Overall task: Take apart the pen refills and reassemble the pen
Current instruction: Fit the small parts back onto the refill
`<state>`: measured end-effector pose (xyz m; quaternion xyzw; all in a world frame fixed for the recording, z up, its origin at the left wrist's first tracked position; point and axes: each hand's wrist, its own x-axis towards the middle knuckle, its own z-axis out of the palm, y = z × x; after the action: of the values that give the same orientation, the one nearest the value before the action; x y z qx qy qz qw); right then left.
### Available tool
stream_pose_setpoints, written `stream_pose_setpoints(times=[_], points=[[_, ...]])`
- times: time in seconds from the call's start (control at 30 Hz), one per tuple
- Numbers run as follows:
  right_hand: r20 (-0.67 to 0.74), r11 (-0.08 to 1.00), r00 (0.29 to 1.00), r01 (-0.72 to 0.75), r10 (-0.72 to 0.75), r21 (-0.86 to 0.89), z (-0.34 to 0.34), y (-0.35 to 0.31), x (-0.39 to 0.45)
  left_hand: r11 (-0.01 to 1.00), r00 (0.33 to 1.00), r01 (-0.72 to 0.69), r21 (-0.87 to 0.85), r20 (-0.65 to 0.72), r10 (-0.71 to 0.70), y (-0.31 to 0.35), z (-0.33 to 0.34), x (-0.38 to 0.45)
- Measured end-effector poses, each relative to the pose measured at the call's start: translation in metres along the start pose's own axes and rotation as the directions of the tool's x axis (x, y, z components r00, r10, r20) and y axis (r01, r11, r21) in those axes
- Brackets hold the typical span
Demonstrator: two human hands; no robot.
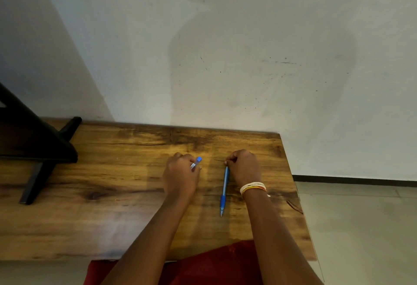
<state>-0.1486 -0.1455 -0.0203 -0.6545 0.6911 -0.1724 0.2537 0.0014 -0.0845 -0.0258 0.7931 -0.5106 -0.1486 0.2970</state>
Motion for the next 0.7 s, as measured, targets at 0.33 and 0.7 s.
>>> stream_pose_setpoints(times=[0.33,0.7], points=[[0.025,0.972,0.991,-0.120,0.128,-0.200,-0.006,-0.002,-0.002,0.978,0.907,-0.207,0.007,0.376,0.190,0.029,0.030,-0.031],[0.020,0.960,0.976,-0.209,0.216,-0.189,-0.009,0.004,-0.003,0.989,0.963,0.126,-0.078,0.247,-0.103,0.024,0.030,-0.015]])
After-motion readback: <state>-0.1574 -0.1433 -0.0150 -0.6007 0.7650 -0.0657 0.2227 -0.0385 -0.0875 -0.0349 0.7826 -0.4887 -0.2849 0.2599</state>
